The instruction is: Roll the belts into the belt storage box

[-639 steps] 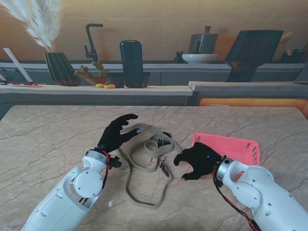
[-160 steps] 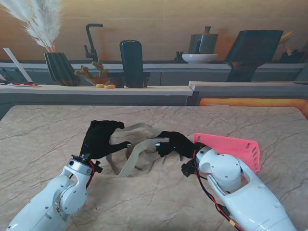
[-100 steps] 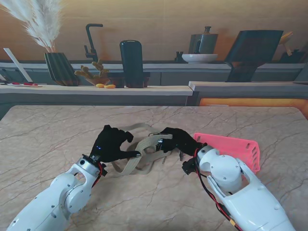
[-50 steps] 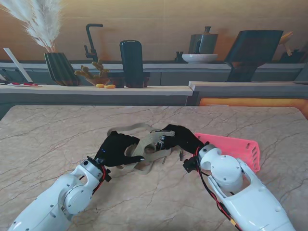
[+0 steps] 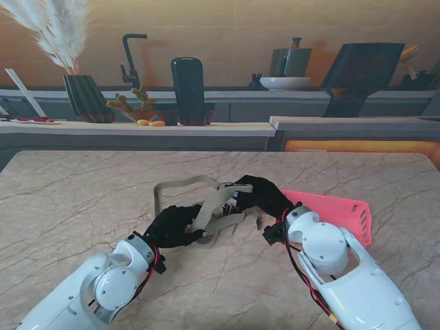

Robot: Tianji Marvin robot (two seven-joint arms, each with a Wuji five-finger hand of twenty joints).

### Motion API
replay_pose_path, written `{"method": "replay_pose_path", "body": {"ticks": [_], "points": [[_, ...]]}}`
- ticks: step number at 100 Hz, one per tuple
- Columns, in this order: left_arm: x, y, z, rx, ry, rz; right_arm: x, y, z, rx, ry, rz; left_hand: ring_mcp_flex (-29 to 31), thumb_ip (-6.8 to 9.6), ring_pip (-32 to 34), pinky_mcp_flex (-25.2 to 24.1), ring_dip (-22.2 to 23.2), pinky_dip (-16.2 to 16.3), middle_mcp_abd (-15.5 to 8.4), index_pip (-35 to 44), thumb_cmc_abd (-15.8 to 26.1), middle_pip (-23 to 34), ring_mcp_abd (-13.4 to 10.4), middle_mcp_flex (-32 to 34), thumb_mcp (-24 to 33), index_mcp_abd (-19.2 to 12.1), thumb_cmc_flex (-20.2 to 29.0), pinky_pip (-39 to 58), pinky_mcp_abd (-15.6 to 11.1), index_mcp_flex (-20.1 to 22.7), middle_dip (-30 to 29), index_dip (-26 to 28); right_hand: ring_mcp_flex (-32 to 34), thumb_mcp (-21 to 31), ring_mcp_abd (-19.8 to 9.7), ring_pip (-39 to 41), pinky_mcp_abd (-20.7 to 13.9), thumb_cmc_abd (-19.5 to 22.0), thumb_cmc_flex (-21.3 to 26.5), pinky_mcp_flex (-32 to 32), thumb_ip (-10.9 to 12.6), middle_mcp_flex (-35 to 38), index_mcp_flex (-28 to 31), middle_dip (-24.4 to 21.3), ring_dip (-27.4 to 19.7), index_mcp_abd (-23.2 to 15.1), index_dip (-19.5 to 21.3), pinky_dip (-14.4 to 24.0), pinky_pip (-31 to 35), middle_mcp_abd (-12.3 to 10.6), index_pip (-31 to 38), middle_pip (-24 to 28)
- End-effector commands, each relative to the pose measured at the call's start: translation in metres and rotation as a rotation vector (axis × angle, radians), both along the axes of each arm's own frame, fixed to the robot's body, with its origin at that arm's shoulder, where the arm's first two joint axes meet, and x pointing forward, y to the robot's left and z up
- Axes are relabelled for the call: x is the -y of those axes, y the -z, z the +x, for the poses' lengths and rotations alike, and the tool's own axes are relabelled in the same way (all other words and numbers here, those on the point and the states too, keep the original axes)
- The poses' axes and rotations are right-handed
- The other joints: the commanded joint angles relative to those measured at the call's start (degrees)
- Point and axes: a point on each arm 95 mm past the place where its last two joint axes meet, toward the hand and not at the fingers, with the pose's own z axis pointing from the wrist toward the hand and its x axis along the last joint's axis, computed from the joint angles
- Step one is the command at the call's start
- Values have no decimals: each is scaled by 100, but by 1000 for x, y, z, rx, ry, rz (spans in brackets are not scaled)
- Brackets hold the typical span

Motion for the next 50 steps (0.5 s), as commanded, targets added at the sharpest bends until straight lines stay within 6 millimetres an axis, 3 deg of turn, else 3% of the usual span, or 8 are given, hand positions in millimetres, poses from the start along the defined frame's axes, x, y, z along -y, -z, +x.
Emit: {"method": "replay_pose_path", "body": {"ticks": [1, 5, 9, 17, 23, 26, 43, 50], "points": [[2, 5, 0, -17, -30, -21, -3, -2, -3, 10, -2, 8, 249, -130, 269, 107, -21, 50, -72, 477, 235, 108, -96, 370, -66, -80, 703, 266, -58, -46, 438, 140, -15, 300, -74, 122, 1, 461, 465, -71, 140, 81, 522, -32, -41, -647, 288, 141, -5, 80, 749, 193], [2, 5, 1, -18, -49, -53, -2, -2, -4, 12, 0, 9, 365, -295, 425, 162, 23, 98, -66, 775, 378, 117, -36, 567, -628, -125, 1192, 392, -10, 9, 577, 7, -8, 306, -76, 128, 2, 461, 459, -68, 140, 82, 523, -34, -41, -642, 282, 140, -1, 96, 749, 193], [3, 5, 2, -27, -66, -90, -2, -2, -4, 12, 1, 10, 419, -295, 513, 167, 46, 141, -54, 914, 728, 290, -20, 579, -1370, -130, 1505, 472, 36, 54, 420, -111, -7, 310, -75, 129, -2, 458, 460, -71, 141, 79, 522, -36, -41, -640, 279, 138, -1, 93, 749, 192], [3, 5, 2, -64, -96, -167, -1, -1, -5, 14, 3, 8, 462, -163, 665, 118, 137, 221, -59, 1036, 1236, 610, 1, 626, -2605, -206, 2028, 573, 79, 178, 77, -163, -7, 315, -79, 131, -4, 452, 453, -65, 141, 81, 520, -38, -42, -637, 268, 137, 5, 91, 745, 193], [2, 4, 4, -81, -113, -204, -1, -1, -6, 14, 5, 8, 554, -156, 754, 112, 182, 247, -110, 1127, 1357, 699, -32, 776, -2772, -310, 2136, 616, 48, 335, 106, -138, -7, 322, -72, 132, -3, 449, 450, -68, 143, 84, 523, -40, -44, -634, 262, 135, 7, 92, 747, 194], [1, 3, 5, -84, -114, -214, -1, -1, -6, 14, 7, 9, 633, -60, 807, 136, 218, 252, -145, 1210, 1515, 725, -57, 874, -3306, -385, 2449, 636, 44, 412, 210, -152, -7, 325, -68, 132, -5, 445, 449, -63, 144, 84, 526, -41, -44, -641, 258, 135, 10, 92, 746, 194], [-3, -2, 19, -94, -97, -268, -2, 0, -9, 5, 7, 24, 1364, -88, 1852, 462, 853, 290, -551, 1368, 1798, 1921, -340, 1486, -3725, -652, 2705, 897, -95, 791, 1212, -133, -5, 329, -54, 135, 0, 440, 441, -63, 146, 75, 521, -45, -45, -648, 231, 132, 16, 110, 732, 188], [-4, -6, 28, -124, -57, -308, -2, 1, -10, 0, 4, 29, 1538, -114, 2051, 547, 1100, 255, -686, 1393, 1878, 2078, -465, 1664, -3781, -778, 2587, 933, -182, 872, 1654, -83, -7, 328, -56, 132, -2, 434, 433, -61, 148, 76, 526, -49, -48, -659, 214, 130, 19, 113, 723, 182]]}}
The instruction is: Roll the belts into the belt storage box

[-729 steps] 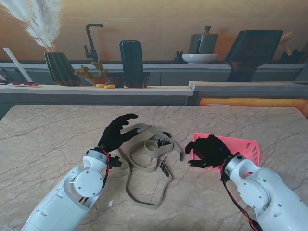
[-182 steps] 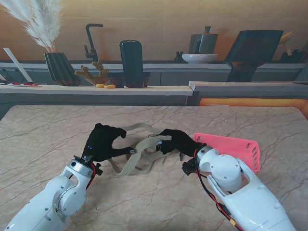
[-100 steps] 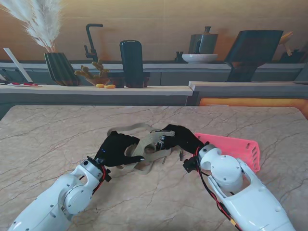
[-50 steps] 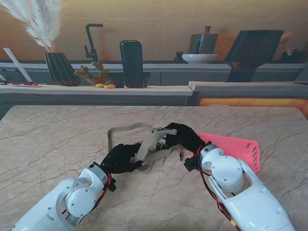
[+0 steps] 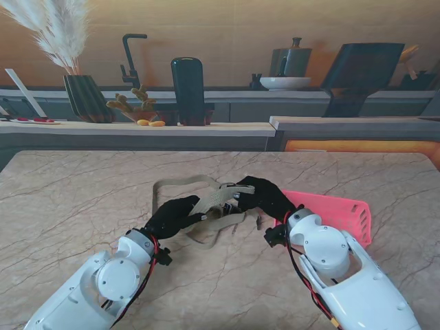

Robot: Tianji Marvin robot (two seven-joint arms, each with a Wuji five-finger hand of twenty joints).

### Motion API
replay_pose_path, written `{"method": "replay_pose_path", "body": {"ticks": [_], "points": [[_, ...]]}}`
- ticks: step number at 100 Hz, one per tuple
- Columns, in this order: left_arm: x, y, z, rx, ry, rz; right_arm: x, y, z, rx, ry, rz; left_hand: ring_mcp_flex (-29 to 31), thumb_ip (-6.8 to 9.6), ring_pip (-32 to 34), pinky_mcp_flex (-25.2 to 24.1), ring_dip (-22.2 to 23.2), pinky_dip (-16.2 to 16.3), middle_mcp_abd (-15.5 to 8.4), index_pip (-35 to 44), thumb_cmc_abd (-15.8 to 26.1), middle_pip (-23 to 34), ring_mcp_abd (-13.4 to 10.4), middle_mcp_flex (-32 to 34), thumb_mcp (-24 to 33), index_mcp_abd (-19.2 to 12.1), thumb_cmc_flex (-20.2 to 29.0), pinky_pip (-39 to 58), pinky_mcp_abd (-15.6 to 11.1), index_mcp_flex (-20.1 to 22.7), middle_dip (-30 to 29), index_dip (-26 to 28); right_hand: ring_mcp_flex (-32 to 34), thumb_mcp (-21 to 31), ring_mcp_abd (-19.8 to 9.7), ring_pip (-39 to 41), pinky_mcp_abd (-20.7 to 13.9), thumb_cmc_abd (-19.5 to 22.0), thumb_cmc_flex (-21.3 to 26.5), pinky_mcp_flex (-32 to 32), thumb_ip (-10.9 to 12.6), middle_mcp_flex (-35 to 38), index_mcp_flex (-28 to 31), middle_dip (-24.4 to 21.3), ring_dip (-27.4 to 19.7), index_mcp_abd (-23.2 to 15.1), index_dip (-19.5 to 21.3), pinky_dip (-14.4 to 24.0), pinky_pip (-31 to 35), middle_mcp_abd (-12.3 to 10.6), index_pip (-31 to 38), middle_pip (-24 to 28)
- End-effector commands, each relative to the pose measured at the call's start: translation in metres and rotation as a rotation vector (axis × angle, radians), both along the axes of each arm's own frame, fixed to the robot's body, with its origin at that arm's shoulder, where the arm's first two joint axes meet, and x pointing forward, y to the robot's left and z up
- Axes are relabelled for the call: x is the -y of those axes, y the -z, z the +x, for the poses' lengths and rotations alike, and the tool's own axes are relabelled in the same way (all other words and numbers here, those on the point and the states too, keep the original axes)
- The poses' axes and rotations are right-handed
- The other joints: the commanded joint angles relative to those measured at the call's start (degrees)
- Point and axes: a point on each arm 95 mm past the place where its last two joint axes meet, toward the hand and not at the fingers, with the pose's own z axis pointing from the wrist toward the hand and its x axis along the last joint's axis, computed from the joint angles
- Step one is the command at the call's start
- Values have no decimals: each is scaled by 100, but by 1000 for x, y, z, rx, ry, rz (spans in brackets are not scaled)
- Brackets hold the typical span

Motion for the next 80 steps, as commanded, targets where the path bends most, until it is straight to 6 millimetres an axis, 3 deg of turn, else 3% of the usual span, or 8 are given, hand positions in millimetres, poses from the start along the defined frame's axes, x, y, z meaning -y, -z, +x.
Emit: {"method": "replay_pose_path", "body": {"ticks": [1, 29, 39, 54, 66, 80], "points": [[0, -8, 12, -10, 45, -33, -4, 0, -4, -5, -10, 16, 270, -3, 222, 119, 249, 55, -298, 226, 458, 426, -236, 323, -116, -286, 285, 228, -187, 109, 373, 16, -8, 329, -63, 127, -2, 434, 433, -62, 150, 75, 529, -49, -48, -664, 212, 130, 20, 110, 723, 132], [1, -25, 44, -214, 185, -166, -7, 4, -8, -51, -25, 61, 423, 43, 570, 63, 570, 69, -367, 339, 362, 740, -229, 612, -121, -395, -78, 111, -290, 405, 814, 107, -164, 328, -57, -65, 8, 475, 316, -139, 175, -52, 514, -130, -129, -690, 84, 91, -40, 133, 639, -69], [6, -25, 51, -251, 195, -166, -8, 5, -9, -76, -46, 86, 273, 65, 442, -68, 553, 61, -433, 296, 348, 662, -227, 509, -87, -566, -126, -36, -303, 397, 835, 127, -530, 303, -103, -539, -49, 468, 259, -272, 192, -437, 563, -282, -331, -785, 46, 34, -206, 202, 621, -509], [14, -23, 58, -285, 199, -173, -11, 8, -10, -94, -75, 105, 161, 75, 146, -199, 504, 122, -512, 110, 314, 468, -248, 426, -53, -808, -182, -263, -305, 436, 841, 183, -1307, 483, -287, -1795, -244, 343, 123, -575, 227, -1437, 704, -593, -1034, -1015, 216, 21, -658, 192, 562, -1349], [21, -20, 61, -293, 189, -191, -16, 9, -9, -82, -76, 106, 78, 115, -78, -275, 444, 187, -507, -191, 142, 280, -219, 360, -18, -969, -243, -380, -286, 635, 753, -112, -1906, 700, -416, -2647, -412, 217, -16, -812, 187, -1926, 812, -778, -1659, -1079, 221, -20, -1123, 84, 500, -1722], [27, -16, 62, -258, 149, -199, -21, 10, -8, -44, -56, 107, -41, 167, -385, -334, 290, 230, -512, -248, -431, 45, -235, 208, 20, -865, -522, -494, -269, 581, 495, -232, -2286, 812, -472, -2922, -529, 140, -117, -939, 152, -2221, 864, -897, -1954, -1182, 201, -105, -1475, 23, 490, -1908]]}}
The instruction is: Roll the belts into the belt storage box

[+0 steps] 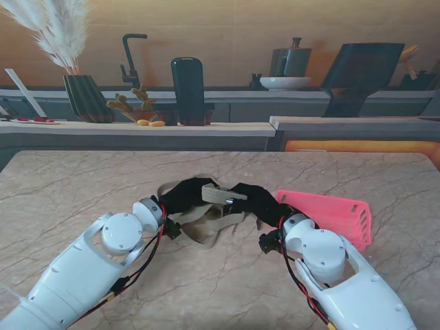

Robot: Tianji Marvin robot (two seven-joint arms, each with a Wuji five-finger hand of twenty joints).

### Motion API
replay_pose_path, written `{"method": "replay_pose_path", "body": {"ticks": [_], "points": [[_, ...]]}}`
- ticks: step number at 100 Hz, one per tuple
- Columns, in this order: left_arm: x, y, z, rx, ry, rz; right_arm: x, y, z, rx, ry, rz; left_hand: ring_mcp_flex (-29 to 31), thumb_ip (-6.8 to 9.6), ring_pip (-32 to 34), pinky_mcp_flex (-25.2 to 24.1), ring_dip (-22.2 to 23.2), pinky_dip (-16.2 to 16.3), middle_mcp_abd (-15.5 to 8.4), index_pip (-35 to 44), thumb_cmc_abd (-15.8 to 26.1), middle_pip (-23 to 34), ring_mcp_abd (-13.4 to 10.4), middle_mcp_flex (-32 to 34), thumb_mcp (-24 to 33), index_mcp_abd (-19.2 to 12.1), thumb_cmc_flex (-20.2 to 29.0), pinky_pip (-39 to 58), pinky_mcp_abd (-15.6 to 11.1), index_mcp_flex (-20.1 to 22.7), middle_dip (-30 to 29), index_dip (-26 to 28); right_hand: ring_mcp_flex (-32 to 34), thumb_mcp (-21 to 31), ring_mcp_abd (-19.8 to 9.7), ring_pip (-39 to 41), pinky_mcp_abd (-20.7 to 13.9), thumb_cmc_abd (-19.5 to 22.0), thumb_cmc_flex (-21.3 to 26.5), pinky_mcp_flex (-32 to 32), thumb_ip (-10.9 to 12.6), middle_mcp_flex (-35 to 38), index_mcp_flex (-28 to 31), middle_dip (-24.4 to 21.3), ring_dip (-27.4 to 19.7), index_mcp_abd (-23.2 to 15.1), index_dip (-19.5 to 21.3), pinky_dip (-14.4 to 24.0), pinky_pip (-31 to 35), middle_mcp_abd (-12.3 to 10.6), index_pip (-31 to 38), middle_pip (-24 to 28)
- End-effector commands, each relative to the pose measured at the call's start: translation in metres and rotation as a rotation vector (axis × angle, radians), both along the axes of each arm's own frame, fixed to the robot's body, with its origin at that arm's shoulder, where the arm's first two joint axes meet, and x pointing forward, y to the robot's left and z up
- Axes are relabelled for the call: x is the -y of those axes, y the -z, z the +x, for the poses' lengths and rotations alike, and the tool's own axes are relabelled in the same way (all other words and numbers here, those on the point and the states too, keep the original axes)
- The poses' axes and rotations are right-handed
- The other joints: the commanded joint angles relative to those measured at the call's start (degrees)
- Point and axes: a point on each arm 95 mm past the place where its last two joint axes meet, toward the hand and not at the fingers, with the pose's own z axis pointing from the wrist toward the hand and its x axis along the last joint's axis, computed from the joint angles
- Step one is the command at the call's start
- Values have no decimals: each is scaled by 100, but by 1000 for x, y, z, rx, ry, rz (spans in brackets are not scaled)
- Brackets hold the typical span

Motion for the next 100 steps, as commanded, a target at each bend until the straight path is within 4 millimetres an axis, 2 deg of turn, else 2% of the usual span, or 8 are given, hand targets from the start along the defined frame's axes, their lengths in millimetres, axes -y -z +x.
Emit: {"method": "replay_pose_path", "body": {"ticks": [1, 14, 17, 23, 28, 33, 59, 100], "points": [[9, 3, -3, 6, 4, -1, -7, -1, 0, 24, 7, 12, -150, 227, -151, -87, -118, 97, -286, -123, -268, -91, -133, -170, 27, -252, -141, -85, -131, 34, -106, -89, -179, 595, -250, -94, -225, 234, 112, -30, 154, -126, 661, -101, -161, -1121, 243, -95, -233, -154, 551, -90], [9, 7, -4, 59, -22, 34, -10, -2, 0, 41, 36, 27, -509, 226, -709, -242, -341, 67, -236, -478, -737, -687, -209, -606, 265, -114, -520, -353, -149, -294, -271, -131, -228, 694, -258, -55, -224, 196, 54, -29, 131, -178, 683, -129, -209, -1134, 232, -107, -325, -144, 559, -94], [9, 8, -5, 72, -30, 40, -10, -2, 0, 39, 38, 31, -568, -108, -834, -263, -345, 144, -224, -697, -1069, -897, -218, -662, 1581, -88, -1183, -446, -147, -294, -288, -27, -234, 707, -250, -42, -228, 210, 45, -30, 132, -191, 662, -131, -214, -1123, 239, -107, -337, -118, 564, -89], [8, 9, -6, 95, -39, 50, -11, -3, 0, 32, 45, 44, -717, -240, -1073, -325, -427, 122, -214, -951, -1216, -1193, -268, -885, 2362, -36, -1621, -565, -160, -407, -608, -42, -217, 728, -248, -7, -203, 216, 35, -3, 140, -191, 639, -130, -218, -1101, 269, -95, -339, -100, 585, -66], [7, 10, -7, 112, -48, 56, -11, -3, -1, 23, 50, 55, -908, -214, -1320, -402, -506, 124, -197, -1193, -1226, -1442, -301, -1151, 2849, 25, -1992, -703, -197, -534, -1163, -92, -209, 741, -242, 15, -178, 214, 44, 11, 147, -205, 628, -131, -220, -1067, 285, -81, -333, -91, 595, -54], [7, 11, -8, 133, -59, 56, -12, -4, -1, 18, 52, 59, -1029, -73, -1511, -448, -586, 123, -170, -1404, -1260, -1681, -312, -1339, 3315, 94, -2390, -804, -191, -626, -1430, -233, -180, 746, -224, 42, -156, 214, 46, 33, 148, -199, 629, -131, -218, -1040, 291, -63, -320, -84, 596, -39], [15, 16, -16, 209, -76, 22, -20, -3, 1, -45, 74, 115, -1859, -212, -2381, -768, -1046, 22, -19, -2149, -1440, -2562, -345, -2435, 3678, 171, -3198, -1363, -318, -1342, -2166, -675, -112, 733, -176, 114, -136, 245, 57, 87, 154, -181, 602, -129, -201, -996, 315, 8, -267, -36, 586, 15], [26, 23, -25, 226, -44, -28, -29, 2, 6, -141, 58, 180, -2598, -386, -2961, -1045, -1470, -145, 32, -2636, -1595, -2913, -421, -3396, 4061, 208, -4256, -2021, -548, -2088, -2565, -1011, -21, 629, -80, 161, -92, 298, 124, 112, 173, -131, 567, -126, -159, -930, 360, 73, -243, 29, 581, 53]]}}
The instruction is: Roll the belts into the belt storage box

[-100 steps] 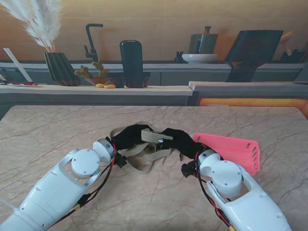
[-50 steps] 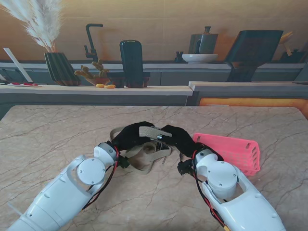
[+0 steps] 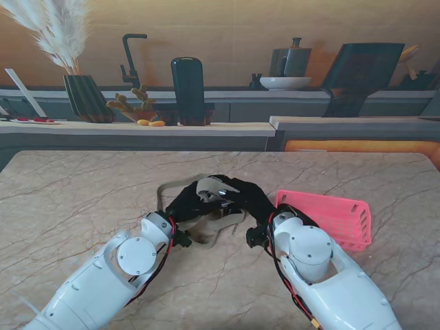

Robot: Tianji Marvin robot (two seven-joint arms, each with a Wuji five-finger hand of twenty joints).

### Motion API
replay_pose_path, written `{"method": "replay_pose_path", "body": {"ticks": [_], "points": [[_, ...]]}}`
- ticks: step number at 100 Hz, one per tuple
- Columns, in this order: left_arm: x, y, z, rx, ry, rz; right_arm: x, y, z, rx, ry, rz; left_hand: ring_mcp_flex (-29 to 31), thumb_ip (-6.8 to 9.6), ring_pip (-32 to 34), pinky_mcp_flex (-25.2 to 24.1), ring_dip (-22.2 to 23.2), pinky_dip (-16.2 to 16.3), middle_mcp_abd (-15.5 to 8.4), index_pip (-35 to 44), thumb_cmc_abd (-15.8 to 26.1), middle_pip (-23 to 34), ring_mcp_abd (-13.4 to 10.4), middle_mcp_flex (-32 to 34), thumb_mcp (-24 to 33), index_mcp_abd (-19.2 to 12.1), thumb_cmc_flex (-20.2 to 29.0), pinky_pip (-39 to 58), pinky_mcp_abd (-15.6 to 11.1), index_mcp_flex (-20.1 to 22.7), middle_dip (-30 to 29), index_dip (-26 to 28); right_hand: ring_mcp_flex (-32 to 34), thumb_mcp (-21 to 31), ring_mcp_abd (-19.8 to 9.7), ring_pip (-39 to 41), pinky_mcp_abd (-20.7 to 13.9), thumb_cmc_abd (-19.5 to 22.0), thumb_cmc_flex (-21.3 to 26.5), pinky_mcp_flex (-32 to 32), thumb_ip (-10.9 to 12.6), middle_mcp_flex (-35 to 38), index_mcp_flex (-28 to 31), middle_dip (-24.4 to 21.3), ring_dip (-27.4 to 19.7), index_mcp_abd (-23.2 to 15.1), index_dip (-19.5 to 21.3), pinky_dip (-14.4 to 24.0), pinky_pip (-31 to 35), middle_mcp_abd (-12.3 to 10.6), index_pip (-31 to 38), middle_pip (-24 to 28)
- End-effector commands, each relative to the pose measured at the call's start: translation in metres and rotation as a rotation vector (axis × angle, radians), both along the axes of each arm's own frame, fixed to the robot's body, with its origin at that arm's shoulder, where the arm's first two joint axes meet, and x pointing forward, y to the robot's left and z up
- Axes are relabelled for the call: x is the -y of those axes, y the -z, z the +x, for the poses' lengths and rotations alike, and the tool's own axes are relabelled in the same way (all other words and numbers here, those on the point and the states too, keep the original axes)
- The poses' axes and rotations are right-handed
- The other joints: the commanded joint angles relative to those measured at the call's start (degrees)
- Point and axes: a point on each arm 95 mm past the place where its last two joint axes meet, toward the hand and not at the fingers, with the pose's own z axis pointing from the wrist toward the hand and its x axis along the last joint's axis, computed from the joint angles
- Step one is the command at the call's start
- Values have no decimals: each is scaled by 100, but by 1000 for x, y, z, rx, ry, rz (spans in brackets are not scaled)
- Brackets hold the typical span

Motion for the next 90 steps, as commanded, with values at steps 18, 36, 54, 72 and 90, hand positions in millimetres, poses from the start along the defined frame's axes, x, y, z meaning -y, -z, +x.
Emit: {"method": "replay_pose_path", "body": {"ticks": [18, 36, 54, 72, 90], "points": [[10, 6, -6, -28, 18, -53, -10, 3, -1, -64, -89, 34, -324, -260, -240, -156, -229, -166, -25, -508, -298, -217, -240, -506, 215, -60, -613, -360, -326, -610, -169, -239, 5, 429, -40, 77, -91, 455, 262, -5, 199, -139, 443, -63, 7, -840, 395, 148, -57, 80, 582, 31], [11, 6, -10, -43, 41, -98, -12, 5, 0, -86, -112, 33, -331, -315, -301, -157, -277, -203, -41, -458, -439, -221, -246, -485, 328, -134, -868, -477, -326, -600, -198, -263, 108, 332, -5, 90, -72, 507, 310, 30, 232, -42, 401, -30, 45, -860, 493, 174, -60, 139, 576, 62], [14, 3, -17, -58, 51, -155, -14, 8, 2, -111, -121, 34, -247, -358, -307, -128, -276, -172, -54, -233, -370, -180, -276, -363, 440, -250, -956, -484, -243, -667, -169, -120, 202, 220, 34, 137, -63, 548, 348, 112, 241, 18, 383, 13, 104, -946, 558, 213, -24, 175, 539, 101], [19, 2, -22, -72, 55, -193, -18, 11, 3, -135, -149, 48, -60, -272, -201, -96, -199, -14, -87, -4, 363, -34, -290, -47, -220, -389, -658, -351, -136, -520, -77, 33, 398, -110, 49, 265, -36, 640, 423, 189, 241, 242, 405, 101, 255, -1221, 570, 303, 64, 199, 423, 162], [24, 3, -23, -109, 57, -207, -21, 11, 3, -129, -177, 63, 102, 195, -25, -106, -89, 74, -124, 90, 2025, 82, -285, 302, -3735, -431, 1429, -61, -106, -163, 88, 89, 671, -343, 55, 452, 7, 645, 389, 282, 181, 477, 478, 201, 421, -1720, 559, 364, 154, 176, 348, 246]]}}
